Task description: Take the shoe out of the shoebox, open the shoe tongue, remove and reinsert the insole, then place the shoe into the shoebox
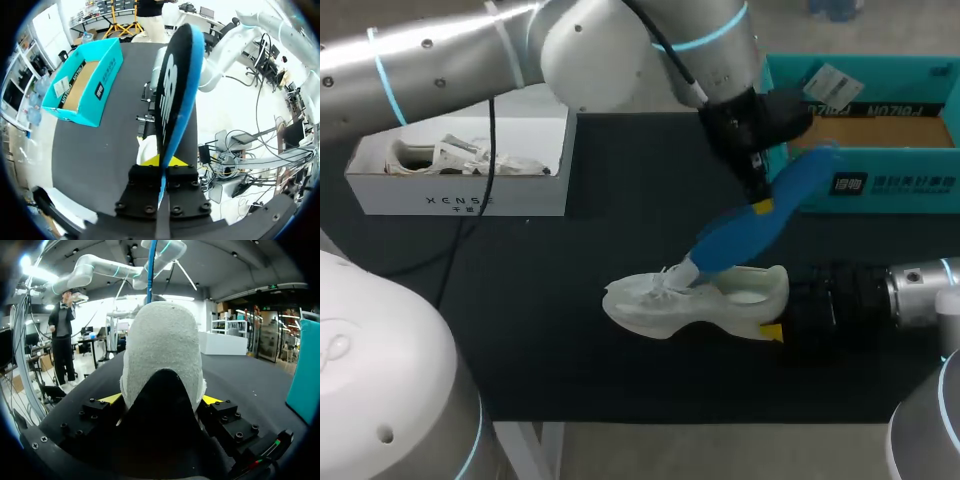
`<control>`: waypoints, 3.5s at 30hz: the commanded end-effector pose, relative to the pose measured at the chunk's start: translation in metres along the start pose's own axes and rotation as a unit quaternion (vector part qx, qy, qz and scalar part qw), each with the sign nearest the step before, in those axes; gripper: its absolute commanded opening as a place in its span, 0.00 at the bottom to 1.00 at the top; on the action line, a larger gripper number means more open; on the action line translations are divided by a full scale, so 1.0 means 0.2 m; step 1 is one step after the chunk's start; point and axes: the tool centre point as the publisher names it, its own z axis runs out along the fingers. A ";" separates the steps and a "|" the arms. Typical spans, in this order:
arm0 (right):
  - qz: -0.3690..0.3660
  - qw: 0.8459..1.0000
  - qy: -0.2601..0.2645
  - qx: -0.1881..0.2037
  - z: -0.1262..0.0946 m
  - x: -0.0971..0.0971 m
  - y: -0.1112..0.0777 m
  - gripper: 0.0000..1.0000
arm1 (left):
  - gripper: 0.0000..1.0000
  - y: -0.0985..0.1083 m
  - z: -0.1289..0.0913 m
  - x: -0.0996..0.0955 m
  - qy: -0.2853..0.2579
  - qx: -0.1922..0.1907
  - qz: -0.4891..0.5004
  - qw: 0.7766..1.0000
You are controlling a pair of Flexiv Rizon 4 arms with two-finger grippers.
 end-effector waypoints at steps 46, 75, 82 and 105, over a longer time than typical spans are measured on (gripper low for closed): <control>0.000 1.000 -0.001 0.001 0.01 0.00 -0.02 0.00 | 0.00 0.00 -0.58 -0.27 0.255 0.187 -0.158 0.935; 0.000 1.000 -0.001 0.001 0.01 0.00 -0.02 0.00 | 0.00 0.14 -0.79 -0.51 0.329 0.173 -0.184 0.910; 0.000 1.000 -0.001 0.001 0.01 0.00 -0.02 0.00 | 0.00 0.11 -0.81 -0.51 0.347 0.158 -0.168 0.909; -0.018 1.000 -0.015 0.019 -0.16 0.08 0.05 1.00 | 0.00 0.11 -0.81 -0.51 0.352 0.157 -0.169 0.907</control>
